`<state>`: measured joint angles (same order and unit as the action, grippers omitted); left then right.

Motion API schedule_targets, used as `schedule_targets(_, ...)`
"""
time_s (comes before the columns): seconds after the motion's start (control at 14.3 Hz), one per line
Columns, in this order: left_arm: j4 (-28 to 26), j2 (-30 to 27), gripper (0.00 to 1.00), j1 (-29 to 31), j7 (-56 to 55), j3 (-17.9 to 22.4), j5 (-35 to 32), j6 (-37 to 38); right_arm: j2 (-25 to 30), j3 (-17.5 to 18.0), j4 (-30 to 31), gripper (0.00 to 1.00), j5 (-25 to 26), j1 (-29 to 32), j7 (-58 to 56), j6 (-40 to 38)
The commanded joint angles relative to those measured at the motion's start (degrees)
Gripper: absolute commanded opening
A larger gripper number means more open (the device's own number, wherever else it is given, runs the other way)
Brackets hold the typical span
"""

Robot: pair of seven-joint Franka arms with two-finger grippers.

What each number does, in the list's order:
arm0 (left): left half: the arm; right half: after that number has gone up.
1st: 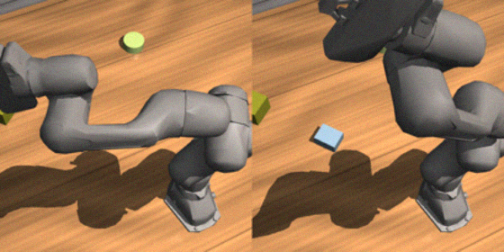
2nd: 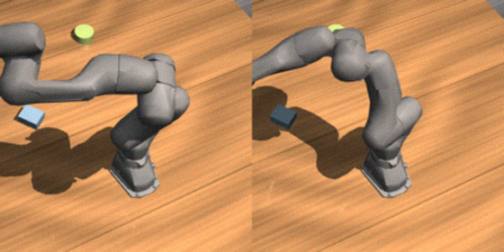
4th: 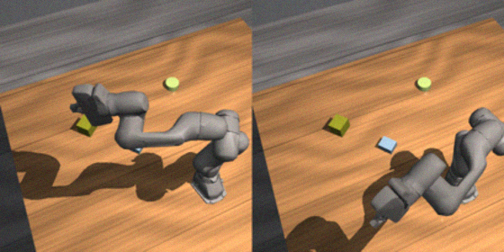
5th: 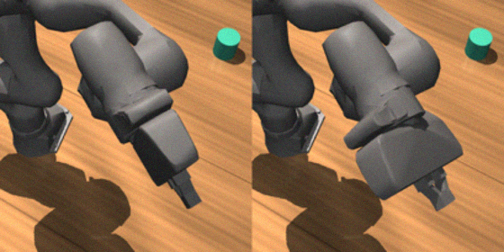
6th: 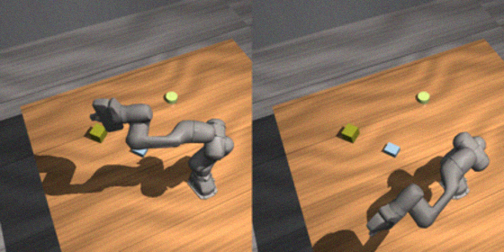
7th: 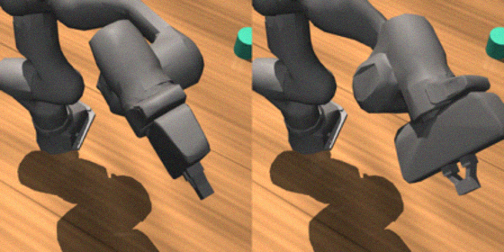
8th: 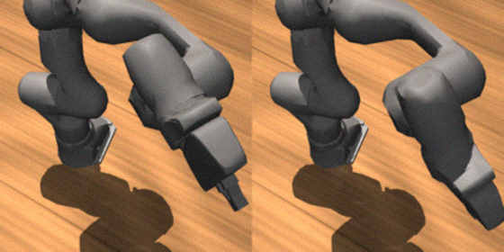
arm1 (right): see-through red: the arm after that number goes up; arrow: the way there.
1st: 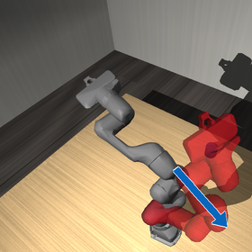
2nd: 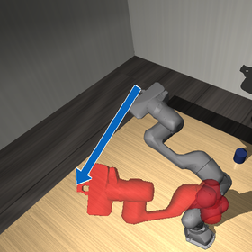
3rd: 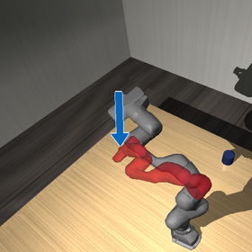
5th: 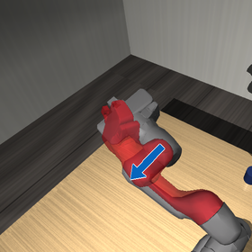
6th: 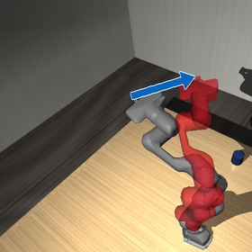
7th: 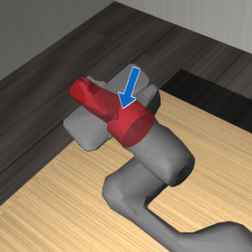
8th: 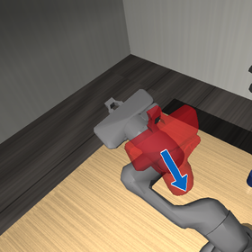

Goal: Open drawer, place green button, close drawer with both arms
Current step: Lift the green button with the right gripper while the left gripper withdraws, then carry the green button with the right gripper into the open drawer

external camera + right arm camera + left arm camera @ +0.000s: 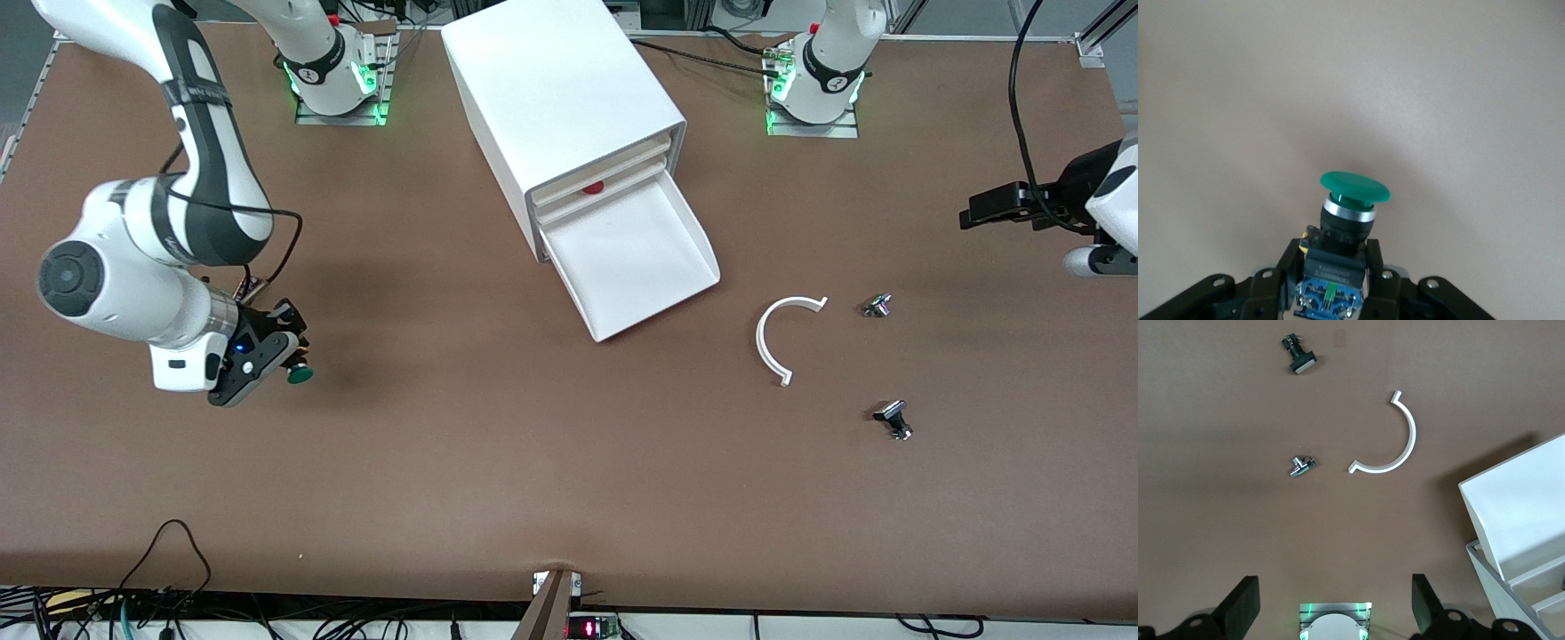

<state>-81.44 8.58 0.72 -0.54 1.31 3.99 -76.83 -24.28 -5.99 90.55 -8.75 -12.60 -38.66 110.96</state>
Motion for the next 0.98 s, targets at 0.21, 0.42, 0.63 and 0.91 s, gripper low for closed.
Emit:
schedule_targets(0.21,2.2,0.9,1.00,-1.7,-0.8,1.2,-2.1,2.2,-1.3,0.2,-14.7,0.08,0.4,-7.2,18.2,-16.1)
schedule_targets(0.42,2.3,0.9,1.00,-1.8,-0.8,1.6,-1.7,1.9,-1.3,0.2,-17.9,0.08,0.2,-11.8,27.3,-18.1)
schedule_targets(0.63,2.2,1.0,1.00,-1.8,-0.8,1.7,-1.5,1.7,-1.6,0.4,-19.9,0.08,-0.4,-17.0,37.5,-18.1)
schedule_targets(0.91,2.2,0.9,1.00,-1.7,-0.7,1.7,-1.5,1.1,-6.2,2.6,-26.9,0.08,-1.4,-22.3,50.2,-18.0)
